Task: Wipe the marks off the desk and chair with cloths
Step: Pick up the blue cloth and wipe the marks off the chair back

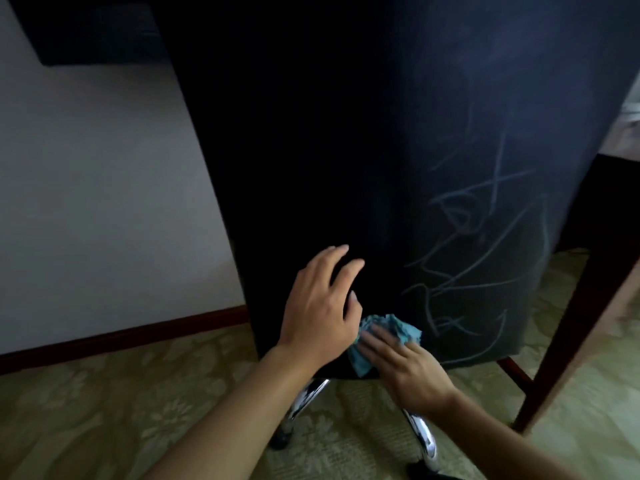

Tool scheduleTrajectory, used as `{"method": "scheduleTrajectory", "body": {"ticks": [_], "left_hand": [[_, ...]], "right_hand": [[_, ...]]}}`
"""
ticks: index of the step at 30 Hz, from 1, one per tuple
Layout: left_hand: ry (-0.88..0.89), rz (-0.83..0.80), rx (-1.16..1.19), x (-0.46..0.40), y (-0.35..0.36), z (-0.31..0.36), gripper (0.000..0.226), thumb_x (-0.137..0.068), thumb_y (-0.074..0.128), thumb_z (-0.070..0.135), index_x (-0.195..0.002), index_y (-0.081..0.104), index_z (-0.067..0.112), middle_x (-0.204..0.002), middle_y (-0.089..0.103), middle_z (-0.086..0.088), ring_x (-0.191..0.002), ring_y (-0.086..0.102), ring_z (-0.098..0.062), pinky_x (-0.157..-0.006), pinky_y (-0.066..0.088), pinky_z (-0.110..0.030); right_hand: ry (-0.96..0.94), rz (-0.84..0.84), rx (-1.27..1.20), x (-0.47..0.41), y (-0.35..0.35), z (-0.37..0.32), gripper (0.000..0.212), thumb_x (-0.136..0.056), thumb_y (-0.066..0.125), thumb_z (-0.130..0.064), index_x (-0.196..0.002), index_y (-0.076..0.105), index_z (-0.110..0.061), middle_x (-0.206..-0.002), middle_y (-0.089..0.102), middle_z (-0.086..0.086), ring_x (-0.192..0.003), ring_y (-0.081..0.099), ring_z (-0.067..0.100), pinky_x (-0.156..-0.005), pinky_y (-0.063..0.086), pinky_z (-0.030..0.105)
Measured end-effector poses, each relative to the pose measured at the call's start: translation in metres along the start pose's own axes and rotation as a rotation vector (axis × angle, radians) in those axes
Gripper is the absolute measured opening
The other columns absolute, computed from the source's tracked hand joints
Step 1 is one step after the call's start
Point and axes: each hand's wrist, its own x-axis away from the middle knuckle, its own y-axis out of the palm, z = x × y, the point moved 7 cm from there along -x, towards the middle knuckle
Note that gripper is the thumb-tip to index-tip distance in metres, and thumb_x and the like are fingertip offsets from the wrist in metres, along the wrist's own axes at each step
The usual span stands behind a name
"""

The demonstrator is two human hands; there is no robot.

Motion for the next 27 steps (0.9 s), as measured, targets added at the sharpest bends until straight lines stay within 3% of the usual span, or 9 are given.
{"method": "scheduleTrajectory", "body": {"ticks": [3,7,10,13,18,20,23,27], "left_hand": [[0.023,-0.046,-0.048,-0.004,0.004,0.001,0.043,-0.088,0.058,0.018,-0.131,0.059,0.014,-0.142,0.05,-0.01,-0.136,0.044,-0.026,-0.106,0.043,-0.041],[0.107,0.036,-0.04,-0.018,-0.002,0.02,0.046,-0.083,0.061,0.01,-0.129,0.06,0.01,-0.14,0.053,-0.014,-0.134,0.046,-0.03,-0.107,0.042,-0.042],[0.118,0.109,-0.048,-0.038,-0.007,0.031,0.054,-0.081,0.061,0.01,-0.135,0.053,0.011,-0.141,0.051,-0.015,-0.137,0.043,-0.031,-0.11,0.037,-0.046],[0.124,0.07,-0.054,-0.047,0.002,0.04,0.06,-0.079,0.062,0.009,-0.138,0.051,0.011,-0.144,0.048,-0.016,-0.142,0.037,-0.031,-0.115,0.032,-0.049],[0.238,-0.128,-0.187,-0.028,0.036,0.04,0.065,-0.08,0.061,0.015,-0.143,0.045,0.014,-0.161,0.021,-0.017,-0.152,0.01,-0.033,-0.119,0.019,-0.058],[0.265,-0.139,-0.19,-0.029,0.038,0.035,0.066,-0.079,0.061,0.012,-0.143,0.046,0.012,-0.162,0.018,-0.017,-0.152,0.008,-0.033,-0.12,0.017,-0.058],[0.27,-0.107,-0.162,-0.03,0.036,0.032,0.066,-0.075,0.063,0.008,-0.14,0.05,0.009,-0.161,0.022,-0.017,-0.152,0.011,-0.034,-0.12,0.017,-0.058],[0.267,-0.054,-0.188,-0.031,0.037,0.035,0.066,-0.072,0.064,0.01,-0.137,0.053,0.01,-0.158,0.03,-0.018,-0.15,0.017,-0.034,-0.116,0.025,-0.06]], "right_hand": [[0.047,0.1,0.025,-0.02,-0.029,0.03,0.059,-0.086,0.053,-0.026,-0.143,0.044,-0.016,-0.151,0.04,0.004,-0.144,0.031,0.025,-0.12,0.017,0.046],[0.15,0.406,0.068,-0.08,-0.119,0.088,0.054,-0.091,0.049,-0.021,-0.143,0.045,-0.014,-0.153,0.036,0.008,-0.147,0.021,0.029,-0.119,0.015,0.052],[0.225,0.568,0.059,-0.096,-0.145,0.108,0.052,-0.094,0.044,-0.019,-0.146,0.041,-0.011,-0.156,0.03,0.009,-0.148,0.019,0.031,-0.119,0.015,0.052],[0.227,0.548,0.011,-0.067,-0.104,0.084,0.049,-0.093,0.048,-0.016,-0.14,0.046,-0.005,-0.15,0.037,0.015,-0.145,0.025,0.034,-0.119,0.017,0.05],[0.256,0.174,-0.068,0.021,0.009,0.026,0.046,-0.098,0.035,-0.024,-0.143,0.042,-0.014,-0.148,0.04,0.005,-0.135,0.044,0.034,-0.123,0.005,0.041],[0.27,0.157,-0.044,0.026,0.013,0.027,0.052,-0.095,0.043,-0.025,-0.145,0.038,-0.018,-0.15,0.038,0.003,-0.138,0.041,0.032,-0.123,0.005,0.044],[0.316,0.318,-0.079,0.0,-0.028,0.058,0.058,-0.09,0.052,-0.023,-0.146,0.038,-0.016,-0.153,0.034,0.006,-0.145,0.027,0.03,-0.12,0.015,0.05],[0.507,0.632,-0.13,-0.033,-0.088,0.119,0.054,-0.097,0.044,-0.02,-0.149,0.034,-0.016,-0.158,0.025,0.006,-0.148,0.019,0.033,-0.119,0.017,0.055]]}}
